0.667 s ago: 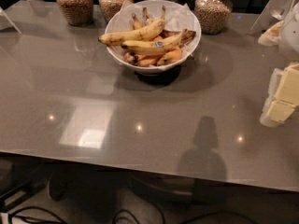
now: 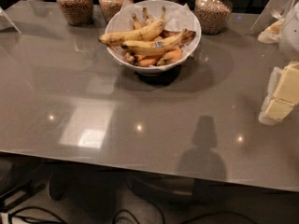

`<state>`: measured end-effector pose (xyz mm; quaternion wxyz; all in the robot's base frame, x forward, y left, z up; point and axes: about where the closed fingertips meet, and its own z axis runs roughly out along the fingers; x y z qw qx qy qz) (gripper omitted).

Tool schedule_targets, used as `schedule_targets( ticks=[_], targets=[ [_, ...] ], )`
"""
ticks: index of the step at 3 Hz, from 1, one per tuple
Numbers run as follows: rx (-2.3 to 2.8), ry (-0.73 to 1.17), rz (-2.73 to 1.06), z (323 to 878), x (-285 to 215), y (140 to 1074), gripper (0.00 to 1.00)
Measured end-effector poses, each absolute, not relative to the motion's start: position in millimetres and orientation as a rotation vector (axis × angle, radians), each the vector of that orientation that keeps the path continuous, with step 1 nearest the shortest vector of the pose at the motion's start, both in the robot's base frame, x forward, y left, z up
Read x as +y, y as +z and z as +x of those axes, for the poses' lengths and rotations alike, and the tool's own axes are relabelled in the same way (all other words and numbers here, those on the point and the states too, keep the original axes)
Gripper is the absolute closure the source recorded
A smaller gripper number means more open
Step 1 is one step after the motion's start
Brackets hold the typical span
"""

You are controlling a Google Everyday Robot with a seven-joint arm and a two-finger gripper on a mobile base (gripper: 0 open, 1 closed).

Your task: Pick banana from white bowl

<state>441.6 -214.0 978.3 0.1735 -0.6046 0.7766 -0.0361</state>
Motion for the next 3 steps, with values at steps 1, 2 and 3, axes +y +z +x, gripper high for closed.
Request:
schedule_targets(
  ticks=[1, 2, 3],
  targets=[
    [2.11, -0.085, -1.672, 457, -207, 979, 0.0],
    [1.962, -0.049, -1.596, 492, -188, 986, 0.0],
    [1.811, 0.002, -1.542, 530, -158, 996, 0.0]
  ],
)
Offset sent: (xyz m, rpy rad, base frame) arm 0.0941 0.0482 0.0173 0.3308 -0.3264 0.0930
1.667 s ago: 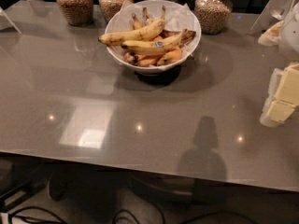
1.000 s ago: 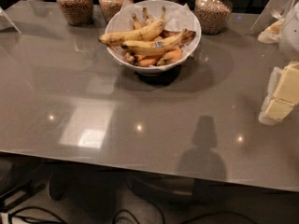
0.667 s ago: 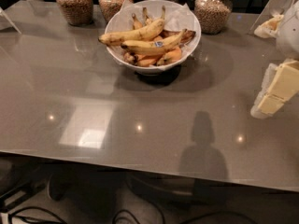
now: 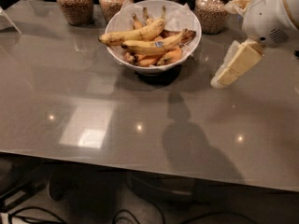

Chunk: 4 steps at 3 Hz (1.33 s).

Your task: Pick banana from white bowl

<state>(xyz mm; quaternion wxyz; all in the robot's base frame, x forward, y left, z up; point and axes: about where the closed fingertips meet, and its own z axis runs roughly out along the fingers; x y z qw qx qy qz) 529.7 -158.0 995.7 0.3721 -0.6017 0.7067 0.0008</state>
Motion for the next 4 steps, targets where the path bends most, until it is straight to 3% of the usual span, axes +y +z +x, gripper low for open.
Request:
schedule_targets(
  ticks=[1, 4],
  targets=[
    [1.682, 0.082, -1.535, 564, -115, 1001, 0.0],
    [1.635, -0.001, -1.533, 611, -106, 995, 0.0]
  ],
)
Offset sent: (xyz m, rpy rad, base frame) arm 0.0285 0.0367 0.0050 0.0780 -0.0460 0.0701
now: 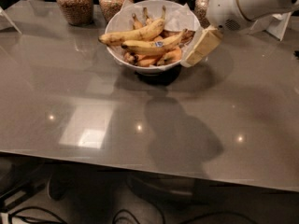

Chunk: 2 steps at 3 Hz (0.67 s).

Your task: Pick banana from white bowl

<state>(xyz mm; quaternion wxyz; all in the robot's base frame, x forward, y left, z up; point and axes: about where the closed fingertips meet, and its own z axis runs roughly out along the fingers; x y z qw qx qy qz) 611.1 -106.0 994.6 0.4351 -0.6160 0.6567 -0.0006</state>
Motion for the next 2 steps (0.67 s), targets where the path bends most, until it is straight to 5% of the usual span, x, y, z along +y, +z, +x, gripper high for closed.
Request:
schedule_targets(
  ticks=[2],
  targets=[
    [1.602, 0.013, -1.523, 658, -78, 981, 0.29]
  ],
)
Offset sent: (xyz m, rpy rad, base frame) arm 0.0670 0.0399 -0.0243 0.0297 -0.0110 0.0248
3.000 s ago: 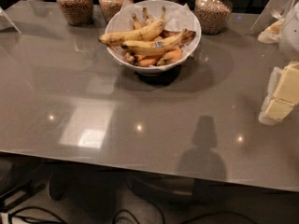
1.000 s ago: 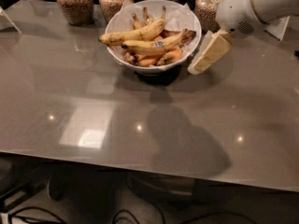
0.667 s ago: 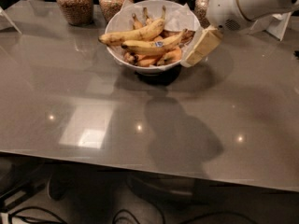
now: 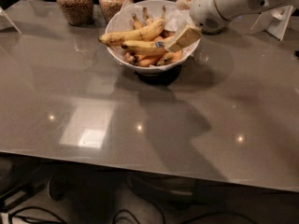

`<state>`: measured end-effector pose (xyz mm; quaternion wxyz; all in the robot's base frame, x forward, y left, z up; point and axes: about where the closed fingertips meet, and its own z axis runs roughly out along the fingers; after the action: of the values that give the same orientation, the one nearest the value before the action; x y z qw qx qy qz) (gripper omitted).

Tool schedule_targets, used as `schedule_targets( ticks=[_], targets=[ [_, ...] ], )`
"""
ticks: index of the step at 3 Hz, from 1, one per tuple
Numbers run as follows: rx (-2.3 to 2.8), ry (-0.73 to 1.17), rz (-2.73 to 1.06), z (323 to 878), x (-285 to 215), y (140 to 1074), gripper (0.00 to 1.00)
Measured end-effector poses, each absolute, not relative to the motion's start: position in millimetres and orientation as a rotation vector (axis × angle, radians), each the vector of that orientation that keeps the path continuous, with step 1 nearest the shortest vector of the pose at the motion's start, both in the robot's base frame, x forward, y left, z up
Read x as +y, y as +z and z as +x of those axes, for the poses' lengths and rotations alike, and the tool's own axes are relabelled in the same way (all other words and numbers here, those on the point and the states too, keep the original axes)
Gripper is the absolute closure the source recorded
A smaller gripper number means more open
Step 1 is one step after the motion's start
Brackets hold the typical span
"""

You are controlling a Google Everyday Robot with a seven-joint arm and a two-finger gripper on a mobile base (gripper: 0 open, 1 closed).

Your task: Pick banana from white bowl

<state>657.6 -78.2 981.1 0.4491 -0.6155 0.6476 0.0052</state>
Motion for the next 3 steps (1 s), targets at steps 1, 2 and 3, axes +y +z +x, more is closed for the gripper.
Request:
schedule_targets(
  ticks=[1, 2, 3],
  targets=[
    [1.606, 0.044, -1.546, 663, -66, 968, 0.35],
    [1.605, 0.077, -1.574, 665, -54, 957, 0.37],
    [1.608, 0.108, -1.601, 668, -45, 946, 0.39]
  ],
)
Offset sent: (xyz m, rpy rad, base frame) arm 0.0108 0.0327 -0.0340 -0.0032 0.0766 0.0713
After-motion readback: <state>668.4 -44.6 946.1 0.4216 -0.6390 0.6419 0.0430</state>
